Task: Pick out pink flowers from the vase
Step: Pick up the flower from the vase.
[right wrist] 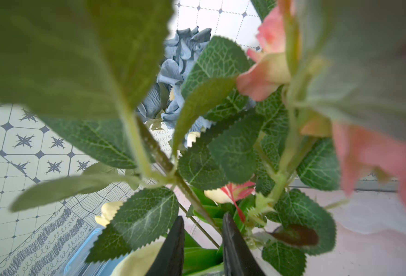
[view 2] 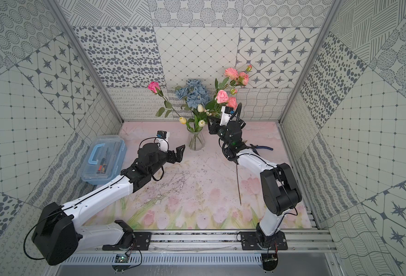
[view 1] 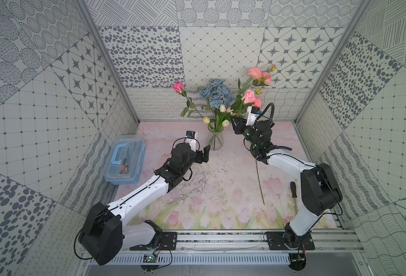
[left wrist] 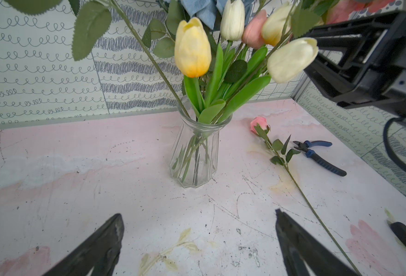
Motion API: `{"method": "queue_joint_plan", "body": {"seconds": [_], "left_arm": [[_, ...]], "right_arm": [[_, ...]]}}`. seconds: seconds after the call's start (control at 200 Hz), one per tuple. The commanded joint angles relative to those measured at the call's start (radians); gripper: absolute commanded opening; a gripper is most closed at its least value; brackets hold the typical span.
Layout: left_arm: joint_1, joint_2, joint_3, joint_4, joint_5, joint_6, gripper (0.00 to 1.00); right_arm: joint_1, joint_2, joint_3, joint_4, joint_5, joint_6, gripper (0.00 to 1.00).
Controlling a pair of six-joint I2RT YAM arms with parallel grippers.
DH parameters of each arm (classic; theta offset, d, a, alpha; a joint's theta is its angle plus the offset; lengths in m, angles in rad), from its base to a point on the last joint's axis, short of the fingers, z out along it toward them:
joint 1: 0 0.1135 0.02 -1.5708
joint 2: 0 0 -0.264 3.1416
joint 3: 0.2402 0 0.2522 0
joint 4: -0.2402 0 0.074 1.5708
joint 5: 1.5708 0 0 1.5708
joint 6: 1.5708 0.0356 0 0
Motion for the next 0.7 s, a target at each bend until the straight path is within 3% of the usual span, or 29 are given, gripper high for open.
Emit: {"method": "queue_joint_plan", "body": {"seconds": [0.0, 0.315, 0.695], "left_arm": [[0.008, -0.007, -0.002, 0.072, -0.029, 0.025, 0.99], [0.009, 0.007, 0.001, 0.07, -0.023, 0.022, 0.99], [0.009, 0.007, 0.001, 0.065, -0.022, 0.019, 0.99]], "right_arm": [[0.013, 0.035, 0.05, 0.072, -0.006, 0.023, 0.3], [0.02, 0.092, 0.105, 0.071, 0.007, 0.031, 0.29], [0.022, 0.088, 0.118, 0.066, 0.004, 0.012, 0.07]]}}
